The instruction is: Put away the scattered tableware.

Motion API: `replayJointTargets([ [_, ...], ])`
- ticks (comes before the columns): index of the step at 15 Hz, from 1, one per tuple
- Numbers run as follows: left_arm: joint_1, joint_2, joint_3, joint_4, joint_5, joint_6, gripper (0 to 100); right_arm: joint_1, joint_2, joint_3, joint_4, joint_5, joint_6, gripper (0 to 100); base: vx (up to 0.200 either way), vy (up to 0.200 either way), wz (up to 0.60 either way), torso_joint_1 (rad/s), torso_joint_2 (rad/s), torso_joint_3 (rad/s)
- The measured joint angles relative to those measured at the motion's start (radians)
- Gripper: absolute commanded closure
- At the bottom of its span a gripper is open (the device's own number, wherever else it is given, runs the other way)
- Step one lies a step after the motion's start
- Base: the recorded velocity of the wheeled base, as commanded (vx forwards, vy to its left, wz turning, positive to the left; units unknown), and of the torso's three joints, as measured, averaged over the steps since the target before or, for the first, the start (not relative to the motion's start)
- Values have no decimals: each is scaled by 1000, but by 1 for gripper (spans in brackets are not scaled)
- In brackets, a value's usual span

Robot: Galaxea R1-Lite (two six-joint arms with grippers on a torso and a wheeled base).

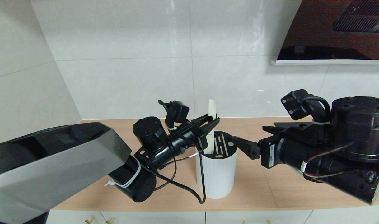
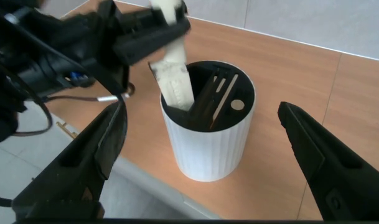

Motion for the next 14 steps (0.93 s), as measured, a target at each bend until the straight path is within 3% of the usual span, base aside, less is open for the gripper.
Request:
replayJointTargets([
  [10, -4, 52, 10, -7, 0, 1, 100, 0, 3, 5, -1, 0, -12, 0, 0, 0, 0, 0, 0, 0],
  [11, -4, 52, 11, -1, 0, 3, 0, 0, 3, 5, -1, 0, -12, 0, 0, 0, 0, 0, 0, 0],
  [14, -5, 48, 10, 3, 4, 20, 0, 0, 3, 6, -1, 0, -12, 0, 0, 0, 0, 0, 0, 0],
])
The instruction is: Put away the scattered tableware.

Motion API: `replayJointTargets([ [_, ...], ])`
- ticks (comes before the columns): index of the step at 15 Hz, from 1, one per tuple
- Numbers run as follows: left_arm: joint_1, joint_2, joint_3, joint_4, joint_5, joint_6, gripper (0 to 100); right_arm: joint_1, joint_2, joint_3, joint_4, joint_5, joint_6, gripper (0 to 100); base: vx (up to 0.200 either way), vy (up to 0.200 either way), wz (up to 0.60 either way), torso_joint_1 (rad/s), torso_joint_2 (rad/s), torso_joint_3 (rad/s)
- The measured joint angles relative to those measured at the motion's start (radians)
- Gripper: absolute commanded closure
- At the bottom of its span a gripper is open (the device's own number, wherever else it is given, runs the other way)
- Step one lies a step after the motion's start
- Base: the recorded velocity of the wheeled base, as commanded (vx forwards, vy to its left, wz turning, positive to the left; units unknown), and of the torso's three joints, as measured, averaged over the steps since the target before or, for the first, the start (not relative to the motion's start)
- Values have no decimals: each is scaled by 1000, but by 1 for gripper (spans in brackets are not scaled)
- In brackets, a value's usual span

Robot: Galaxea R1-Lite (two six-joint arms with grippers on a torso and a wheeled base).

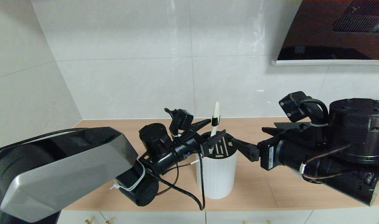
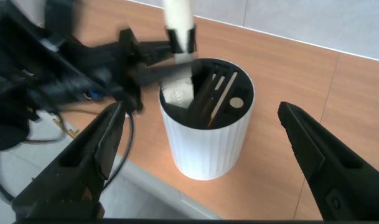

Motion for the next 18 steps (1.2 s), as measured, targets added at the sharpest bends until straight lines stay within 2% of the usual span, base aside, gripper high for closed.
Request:
replayJointTargets([
  [5, -32, -58, 32, -2, 26, 2, 0, 0, 0, 0, 0, 0, 0, 0, 0, 0, 0, 0, 0, 0],
  [10, -48, -153, 99, -3, 81, 4, 0, 0, 0, 0, -1, 0, 0, 0, 0, 0, 0, 0, 0, 0],
  [14, -47, -236, 129, 1, 186, 4, 0, 0, -1, 0, -2, -1, 0, 0, 0, 0, 0, 0, 0, 0],
  [18, -27, -418, 165, 74, 216, 3, 0, -15, -17, 0, -3, -2, 0, 0, 0, 0, 0, 0, 0, 0],
])
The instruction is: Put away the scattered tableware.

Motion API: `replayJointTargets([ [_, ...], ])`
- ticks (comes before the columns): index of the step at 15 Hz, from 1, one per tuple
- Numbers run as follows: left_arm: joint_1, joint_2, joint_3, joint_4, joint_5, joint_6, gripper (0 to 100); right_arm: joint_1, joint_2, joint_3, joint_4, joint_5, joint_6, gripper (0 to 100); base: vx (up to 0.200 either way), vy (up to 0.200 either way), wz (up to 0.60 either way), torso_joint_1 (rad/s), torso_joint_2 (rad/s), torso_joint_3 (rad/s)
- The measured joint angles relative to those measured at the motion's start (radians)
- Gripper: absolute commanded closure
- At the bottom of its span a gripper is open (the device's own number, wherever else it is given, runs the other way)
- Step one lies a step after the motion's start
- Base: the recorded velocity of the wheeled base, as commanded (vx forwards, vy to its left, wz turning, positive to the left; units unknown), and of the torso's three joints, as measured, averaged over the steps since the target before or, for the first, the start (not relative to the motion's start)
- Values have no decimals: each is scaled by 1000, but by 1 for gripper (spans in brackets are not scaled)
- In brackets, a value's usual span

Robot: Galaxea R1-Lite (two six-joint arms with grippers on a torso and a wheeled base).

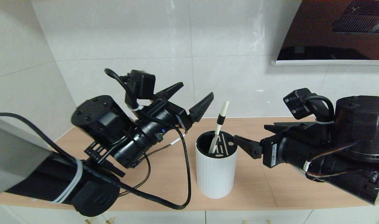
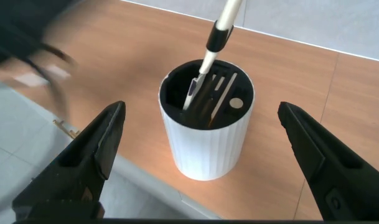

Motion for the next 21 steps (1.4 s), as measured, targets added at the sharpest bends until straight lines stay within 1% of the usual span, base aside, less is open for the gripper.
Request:
replayJointTargets([
  [3, 15, -151, 74, 44, 3, -1, 0, -56, -59, 16, 0, 0, -24, 0, 0, 0, 0, 0, 0, 0],
  [4, 28, -207, 119, 48, 3, -1, 0, -79, -102, 36, 0, -1, -32, 0, 0, 0, 0, 0, 0, 0],
  [7, 83, -397, 302, 54, 4, -3, 0, -171, -288, 134, 3, 0, -44, 0, 0, 0, 0, 0, 0, 0],
  [9, 137, -553, 431, 70, 5, -5, 0, -274, -440, 201, 10, 5, -47, 0, 0, 0, 0, 0, 0, 0],
  [11, 188, -730, 535, 150, 5, -6, 0, -407, -600, 257, 24, 10, -43, 0, 0, 0, 0, 0, 0, 0],
  [12, 206, -820, 577, 223, 7, -7, 0, -440, -667, 271, 39, 11, -40, 0, 0, 0, 0, 0, 0, 0],
  [13, 219, -928, 612, 330, 11, -11, 0, -463, -751, 280, 87, 13, -40, 0, 0, 0, 0, 0, 0, 0],
  [15, 240, -1151, 648, 587, 18, -35, 0, -484, -911, 282, 278, 16, -43, 0, 0, 0, 0, 0, 0, 0],
  [17, 287, -1405, 658, 872, 13, -74, 0, -496, -1088, 254, 526, 18, -52, 0, 0, 0, 0, 0, 0, 0],
  [18, 313, -1516, 659, 954, 12, -93, 0, -506, -1160, 237, 614, 19, -55, 0, 0, 0, 0, 0, 0, 0],
  [19, 348, -1611, 670, 1016, 11, -114, 0, -539, -1231, 220, 683, 24, -59, 0, 0, 0, 0, 0, 0, 0],
  [20, 392, -1674, 687, 1046, 10, -125, 0, -581, -1293, 211, 724, 38, -64, 0, 0, 0, 0, 0, 0, 0],
  [21, 426, -1716, 716, 1057, 14, -113, 0, -614, -1337, 210, 745, 46, -69, 0, 0, 0, 0, 0, 0, 0],
])
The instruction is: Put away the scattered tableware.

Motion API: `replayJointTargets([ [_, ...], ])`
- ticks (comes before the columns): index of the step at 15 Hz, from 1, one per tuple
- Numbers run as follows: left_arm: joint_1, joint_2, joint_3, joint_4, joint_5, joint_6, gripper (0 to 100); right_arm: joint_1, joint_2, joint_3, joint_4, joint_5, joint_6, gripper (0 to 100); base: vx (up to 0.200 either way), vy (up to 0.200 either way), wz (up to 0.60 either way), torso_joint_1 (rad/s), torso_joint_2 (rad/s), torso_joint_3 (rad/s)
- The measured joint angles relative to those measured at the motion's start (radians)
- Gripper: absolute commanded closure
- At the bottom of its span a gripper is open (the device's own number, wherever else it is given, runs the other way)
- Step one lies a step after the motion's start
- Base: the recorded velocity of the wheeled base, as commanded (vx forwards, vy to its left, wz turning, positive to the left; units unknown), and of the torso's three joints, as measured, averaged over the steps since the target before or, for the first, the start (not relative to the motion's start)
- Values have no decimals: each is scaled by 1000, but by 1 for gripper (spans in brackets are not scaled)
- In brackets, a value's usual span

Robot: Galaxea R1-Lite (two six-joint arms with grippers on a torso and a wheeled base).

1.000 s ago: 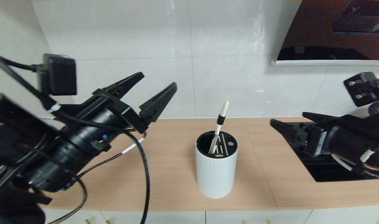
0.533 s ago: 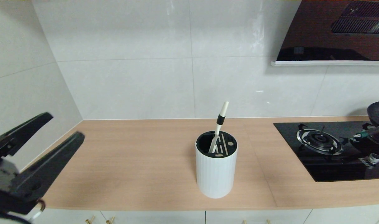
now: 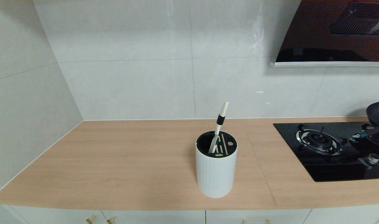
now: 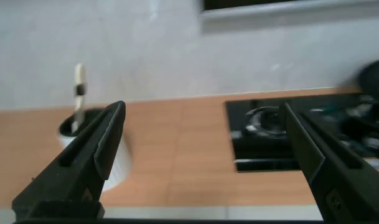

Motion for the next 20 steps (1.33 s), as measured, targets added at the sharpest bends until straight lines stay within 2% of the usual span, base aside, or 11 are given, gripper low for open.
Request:
replayJointTargets([
  [4, 91, -82, 43, -28, 102, 2, 0, -111, -111, 28, 29, -13, -10, 0, 0, 0, 0, 0, 0, 0],
  [7, 147, -149, 46, 66, 149, 14, 0, -144, -154, 137, 16, -49, -16, 0, 0, 0, 0, 0, 0, 0],
  [8, 152, -161, 46, 95, 161, 60, 0, -147, -162, 178, -7, -52, -28, 0, 0, 0, 0, 0, 0, 0],
  [10, 156, -172, 46, 206, 240, 221, 0, -150, -171, 288, -112, -53, -72, 0, 0, 0, 0, 0, 0, 0],
  [11, 157, -175, 46, 317, 286, 264, 0, -150, -173, 350, -188, -53, -94, 0, 0, 0, 0, 0, 0, 0],
  [13, 157, -177, 41, 431, 326, 263, 0, -150, -175, 450, -271, -51, -128, 0, 0, 0, 0, 0, 0, 0],
  [15, 157, -178, 40, 430, 175, 217, 0, -149, -177, 496, -279, -49, -133, 0, 0, 0, 0, 0, 0, 0],
  [16, 157, -178, 43, 436, 124, 217, 0, -149, -179, 504, -247, -44, -134, 0, 0, 0, 0, 0, 0, 0],
  [18, 157, -178, 45, 439, 114, 255, 0, -147, -184, 507, -159, -34, -137, 0, 0, 0, 0, 0, 0, 0],
  [19, 158, -178, 46, 439, 114, 256, 0, -144, -188, 510, -172, -25, -136, 0, 0, 0, 0, 0, 0, 0],
  [20, 157, -178, 46, 439, 116, 227, 0, -143, -190, 510, -168, 36, -130, 0, 0, 0, 0, 0, 0, 0],
])
